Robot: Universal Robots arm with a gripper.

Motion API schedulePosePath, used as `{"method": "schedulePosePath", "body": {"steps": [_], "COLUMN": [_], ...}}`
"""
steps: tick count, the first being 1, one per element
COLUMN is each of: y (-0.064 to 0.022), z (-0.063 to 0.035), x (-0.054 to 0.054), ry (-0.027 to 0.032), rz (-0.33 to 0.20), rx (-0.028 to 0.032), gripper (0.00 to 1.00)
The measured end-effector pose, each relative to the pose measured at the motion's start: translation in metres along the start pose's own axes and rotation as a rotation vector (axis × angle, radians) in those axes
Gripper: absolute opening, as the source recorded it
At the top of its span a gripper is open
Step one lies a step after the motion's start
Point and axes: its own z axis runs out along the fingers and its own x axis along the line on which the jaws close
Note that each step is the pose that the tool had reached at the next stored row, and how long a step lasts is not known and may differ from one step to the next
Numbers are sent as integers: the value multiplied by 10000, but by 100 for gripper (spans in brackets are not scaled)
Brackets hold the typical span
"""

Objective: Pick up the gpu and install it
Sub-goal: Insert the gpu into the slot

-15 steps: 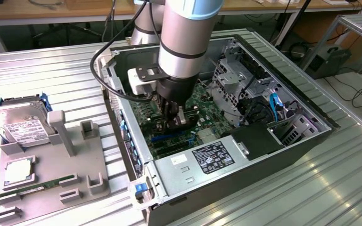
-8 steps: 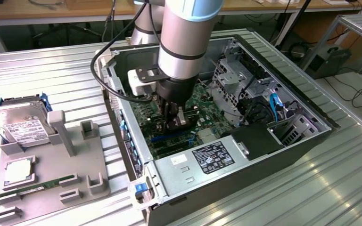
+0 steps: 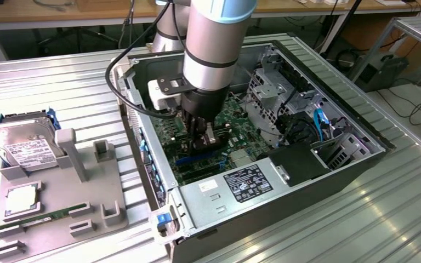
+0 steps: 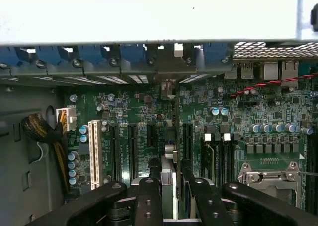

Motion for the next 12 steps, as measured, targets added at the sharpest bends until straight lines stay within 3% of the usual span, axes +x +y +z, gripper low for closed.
{"method": "schedulePosePath", "body": {"steps": [1,2,3,6,12], "y": [5,6,6,6,9], "z": [2,1,2,4,7], "x": [0,0,0,0,-2], "ry": [61,217,249,250,188], "rz": [2,4,3,4,-37], "rx": [2,5,6,5,4], "gripper": [27,27,27,27,27]}}
